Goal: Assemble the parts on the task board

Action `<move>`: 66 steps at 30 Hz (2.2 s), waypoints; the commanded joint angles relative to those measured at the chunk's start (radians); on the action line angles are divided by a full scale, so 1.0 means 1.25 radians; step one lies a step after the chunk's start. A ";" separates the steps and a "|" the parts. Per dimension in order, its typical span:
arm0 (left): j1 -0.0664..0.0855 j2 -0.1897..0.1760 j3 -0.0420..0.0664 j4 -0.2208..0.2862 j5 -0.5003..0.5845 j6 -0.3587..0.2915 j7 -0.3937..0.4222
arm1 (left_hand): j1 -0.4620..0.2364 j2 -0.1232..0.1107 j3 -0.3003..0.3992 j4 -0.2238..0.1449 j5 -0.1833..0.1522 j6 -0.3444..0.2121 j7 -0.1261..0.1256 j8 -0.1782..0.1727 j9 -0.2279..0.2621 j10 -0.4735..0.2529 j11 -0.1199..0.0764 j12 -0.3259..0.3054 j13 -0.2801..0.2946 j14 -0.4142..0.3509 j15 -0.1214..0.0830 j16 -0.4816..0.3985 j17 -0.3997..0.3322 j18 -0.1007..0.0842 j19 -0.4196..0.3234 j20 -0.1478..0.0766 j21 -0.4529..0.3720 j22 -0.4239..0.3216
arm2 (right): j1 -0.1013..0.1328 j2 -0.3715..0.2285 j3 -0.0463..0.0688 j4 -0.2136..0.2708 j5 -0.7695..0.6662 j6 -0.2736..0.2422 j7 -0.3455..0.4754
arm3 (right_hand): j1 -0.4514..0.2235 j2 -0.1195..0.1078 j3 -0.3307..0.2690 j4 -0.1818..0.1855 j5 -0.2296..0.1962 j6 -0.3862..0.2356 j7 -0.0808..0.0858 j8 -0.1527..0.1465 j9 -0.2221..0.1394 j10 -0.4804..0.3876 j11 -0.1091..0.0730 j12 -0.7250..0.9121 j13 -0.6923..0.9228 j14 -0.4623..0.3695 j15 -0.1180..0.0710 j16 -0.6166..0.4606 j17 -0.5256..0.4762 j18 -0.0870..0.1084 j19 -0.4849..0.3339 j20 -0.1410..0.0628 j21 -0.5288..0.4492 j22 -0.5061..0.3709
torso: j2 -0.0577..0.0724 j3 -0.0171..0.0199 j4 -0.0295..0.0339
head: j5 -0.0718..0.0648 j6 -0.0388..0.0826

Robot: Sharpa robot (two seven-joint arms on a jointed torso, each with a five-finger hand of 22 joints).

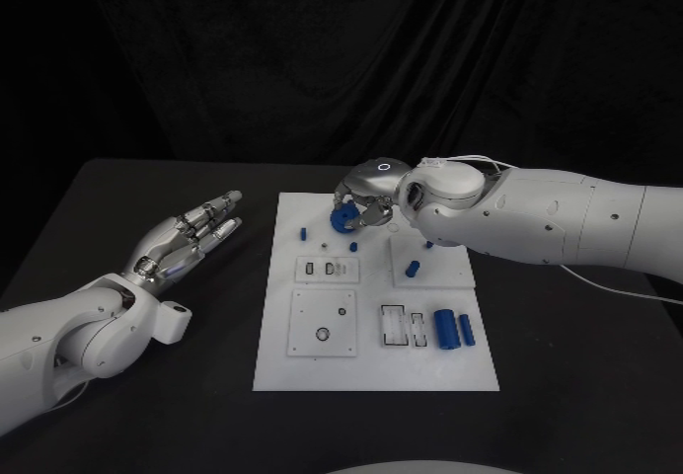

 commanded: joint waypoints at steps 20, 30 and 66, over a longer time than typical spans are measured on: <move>0.001 0.001 0.001 -0.001 -0.002 0.010 0.133 | -0.002 0.001 -0.004 0.000 -0.001 -0.006 -0.001 0.001 0.000 -0.001 0.002 0.002 0.000 -0.004 0.004 0.001 -0.001 0.015 -0.001 0.004 -0.003 0.000 | -0.002 -0.009 0.000 -0.003 -0.004 0.024 -0.021 | -0.020 -0.014 0.037 -0.010 0.002 -0.097 -0.002 -0.156 0.042 0.086 0.000 0.002 0.210 0.083 0.008 0.002 0.211 0.020 -0.034 0.010 -0.089 0.148 | -0.001 -0.0003 0.0004 | 0.002 -0.003; 0.001 0.001 0.001 -0.003 -0.002 0.011 0.132 | -0.002 0.001 -0.004 0.000 -0.002 -0.009 -0.001 0.001 0.000 -0.002 0.003 0.002 -0.001 -0.004 0.005 0.001 -0.001 0.015 -0.001 0.005 -0.003 0.000 | -0.002 -0.012 0.000 -0.004 -0.004 0.022 -0.023 | -0.023 -0.013 0.037 -0.017 0.002 -0.299 -0.014 -0.167 -0.082 0.086 -0.008 0.002 0.210 0.083 0.002 0.002 0.211 0.029 -0.056 0.004 -0.140 0.135 | -0.001 0.0001 -0.0002 | 0.003 -0.003; 0.000 0.003 0.001 -0.006 -0.002 0.019 0.137 | -0.045 0.008 -0.021 0.001 -0.077 -0.005 0.002 0.002 0.001 -0.004 0.003 0.002 -0.001 -0.003 0.006 0.001 0.000 0.016 -0.001 0.007 -0.002 0.000 | -0.018 -0.043 0.000 -0.004 -0.004 0.063 -0.013 | -0.043 -0.004 0.041 0.016 0.002 -0.024 -0.014 -0.111 -0.054 0.086 -0.010 0.002 0.210 0.083 -0.003 0.002 0.211 0.024 -0.038 -0.001 -0.131 0.145 | -0.002 -0.0004 0.0009 | 0.001 -0.005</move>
